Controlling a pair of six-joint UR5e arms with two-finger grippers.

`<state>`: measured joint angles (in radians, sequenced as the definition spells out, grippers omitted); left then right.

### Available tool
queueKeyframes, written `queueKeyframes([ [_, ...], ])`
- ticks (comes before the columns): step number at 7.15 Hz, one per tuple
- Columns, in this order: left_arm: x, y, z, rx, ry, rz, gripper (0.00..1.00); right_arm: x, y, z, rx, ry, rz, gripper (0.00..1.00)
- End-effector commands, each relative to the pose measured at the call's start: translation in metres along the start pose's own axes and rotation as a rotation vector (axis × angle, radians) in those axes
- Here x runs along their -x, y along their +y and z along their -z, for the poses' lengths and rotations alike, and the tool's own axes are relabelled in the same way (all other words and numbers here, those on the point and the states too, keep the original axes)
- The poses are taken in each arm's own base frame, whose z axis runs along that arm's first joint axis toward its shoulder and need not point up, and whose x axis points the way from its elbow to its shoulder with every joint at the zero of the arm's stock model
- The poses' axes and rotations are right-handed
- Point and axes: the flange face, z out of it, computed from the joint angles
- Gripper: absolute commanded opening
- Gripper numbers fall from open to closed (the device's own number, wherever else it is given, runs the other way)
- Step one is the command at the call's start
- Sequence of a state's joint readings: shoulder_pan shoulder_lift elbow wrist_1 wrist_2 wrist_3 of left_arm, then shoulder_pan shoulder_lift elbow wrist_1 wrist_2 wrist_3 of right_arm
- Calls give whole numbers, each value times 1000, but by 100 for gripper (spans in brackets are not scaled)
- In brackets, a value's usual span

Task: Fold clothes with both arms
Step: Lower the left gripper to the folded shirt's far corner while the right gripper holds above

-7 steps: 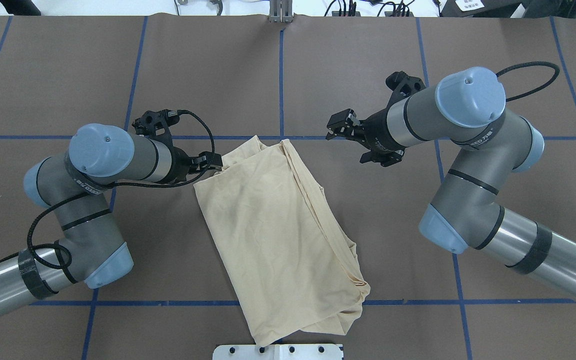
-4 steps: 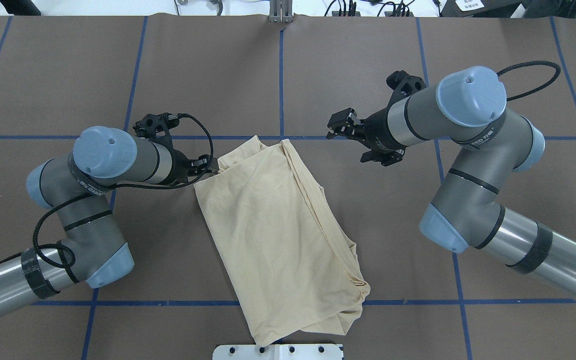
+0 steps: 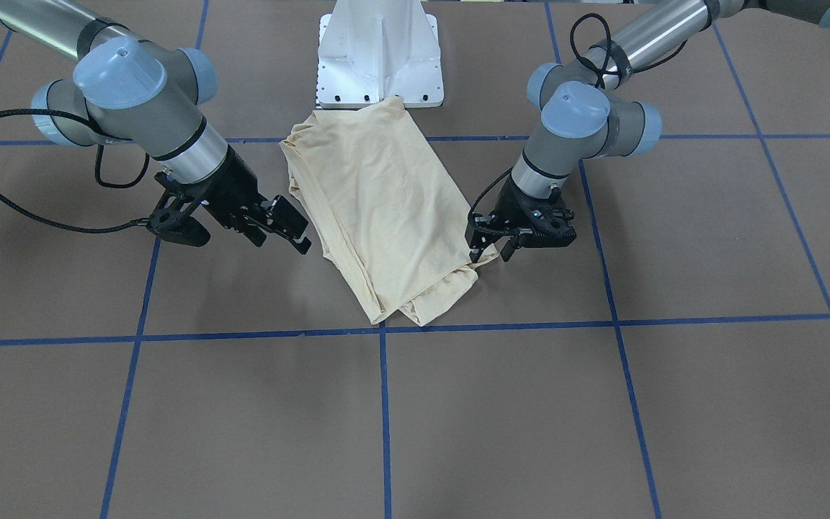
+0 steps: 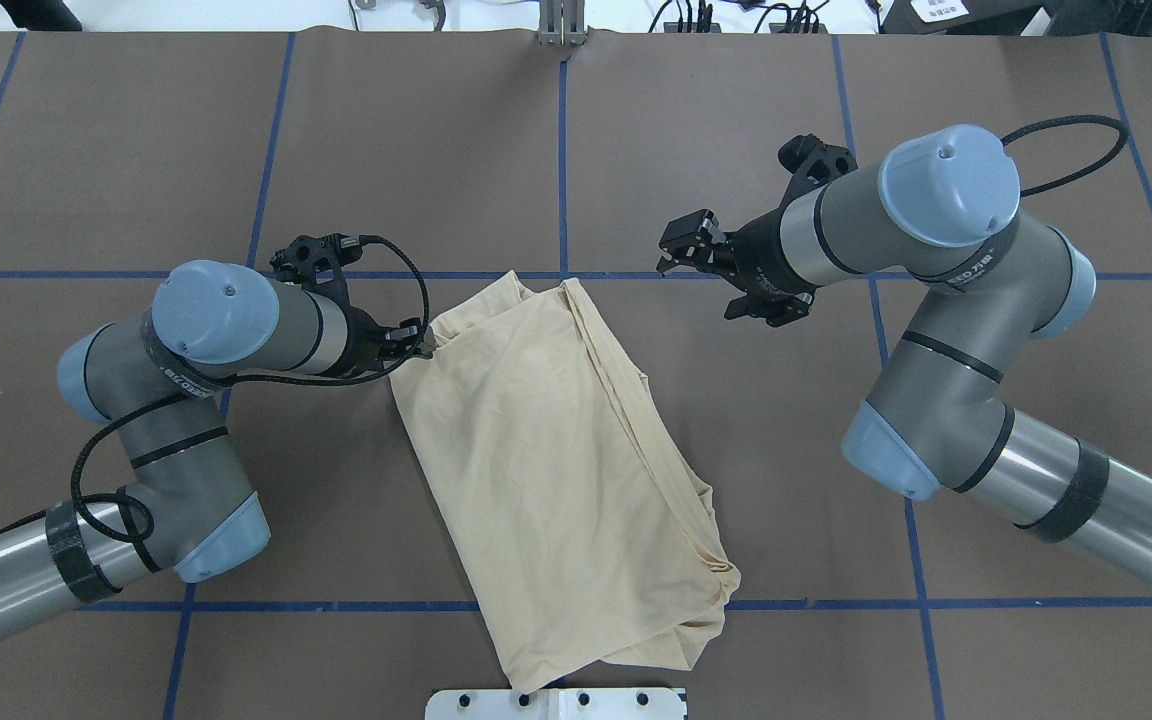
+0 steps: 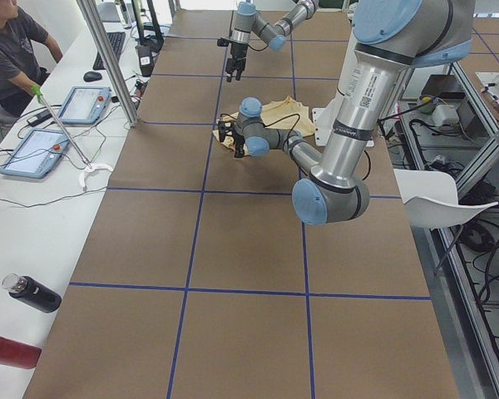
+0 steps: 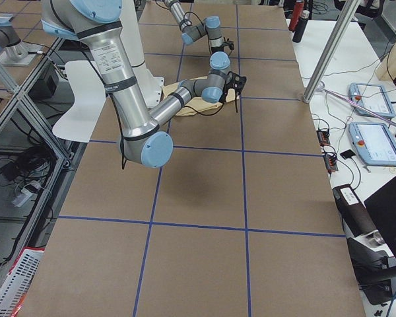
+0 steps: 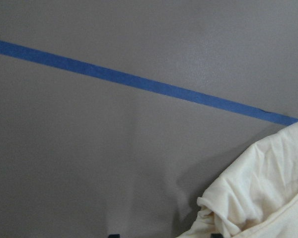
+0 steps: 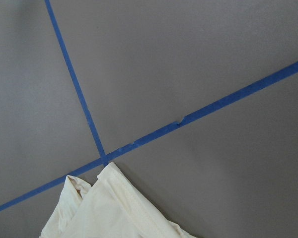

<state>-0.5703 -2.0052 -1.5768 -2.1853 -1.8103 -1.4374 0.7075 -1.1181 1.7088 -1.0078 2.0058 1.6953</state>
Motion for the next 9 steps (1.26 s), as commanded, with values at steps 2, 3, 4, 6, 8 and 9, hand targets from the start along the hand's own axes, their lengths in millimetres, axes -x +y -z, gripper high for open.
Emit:
queueKeyframes([
  [2,1,1,-4,5,-7,0,68,1,-4,3,-4,-3,-3,100],
  [3,1,1,-4,5,-7,0,68,1,-5,4,-5,-4,-4,100],
  [4,-2,1,-4,4,-4,0,67,2,-5,5,-5,-5,-4,100],
  [6,-5,2,-4,9,-3,-1,47,2,-7,6,-8,-6,-6,100],
  [8,-5,2,-3,9,-3,-1,23,2,-8,7,-9,-7,-6,100],
  [9,-4,2,-4,9,-5,-1,11,1,-8,7,-9,-5,-7,100],
])
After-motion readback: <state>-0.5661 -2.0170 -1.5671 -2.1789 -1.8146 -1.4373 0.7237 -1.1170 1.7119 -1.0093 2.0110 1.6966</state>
